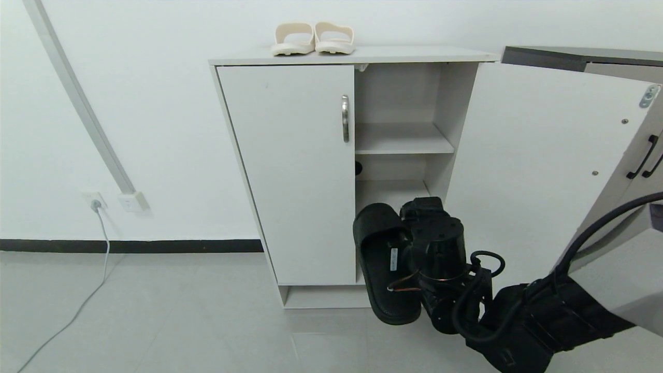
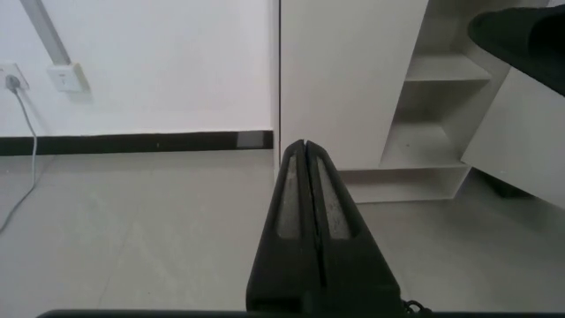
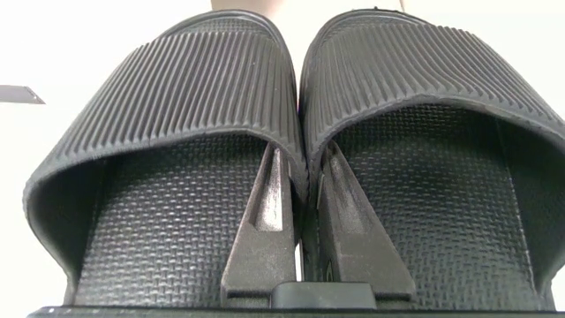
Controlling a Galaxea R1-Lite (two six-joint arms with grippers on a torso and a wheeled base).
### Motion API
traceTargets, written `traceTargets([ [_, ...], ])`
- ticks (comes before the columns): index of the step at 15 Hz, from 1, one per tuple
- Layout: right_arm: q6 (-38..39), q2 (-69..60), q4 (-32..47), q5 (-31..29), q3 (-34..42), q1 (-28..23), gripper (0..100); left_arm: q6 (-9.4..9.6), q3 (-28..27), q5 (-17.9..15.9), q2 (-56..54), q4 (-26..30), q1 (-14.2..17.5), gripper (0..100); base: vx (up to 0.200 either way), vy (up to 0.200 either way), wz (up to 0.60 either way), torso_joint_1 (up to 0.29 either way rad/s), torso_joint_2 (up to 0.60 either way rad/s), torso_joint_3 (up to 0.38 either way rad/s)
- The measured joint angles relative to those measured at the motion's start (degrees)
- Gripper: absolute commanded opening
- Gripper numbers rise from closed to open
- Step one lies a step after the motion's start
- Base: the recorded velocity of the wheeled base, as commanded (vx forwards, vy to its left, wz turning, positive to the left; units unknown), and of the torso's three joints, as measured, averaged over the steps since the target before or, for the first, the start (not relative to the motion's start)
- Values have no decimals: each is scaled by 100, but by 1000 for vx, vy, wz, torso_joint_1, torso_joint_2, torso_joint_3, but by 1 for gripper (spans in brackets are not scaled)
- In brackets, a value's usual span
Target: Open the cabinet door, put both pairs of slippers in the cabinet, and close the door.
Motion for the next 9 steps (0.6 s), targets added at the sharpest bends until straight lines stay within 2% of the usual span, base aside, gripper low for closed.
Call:
traceTargets([
  [3,-2,276,20,-9,-321,16,0,2,2,-1,0,2,-2,0,0,0,0,0,0,0],
  [9,-2,630,15,-106,-497,-218,0,2,2,-6,5,-2,0,0,0,0,0,0,0,0],
])
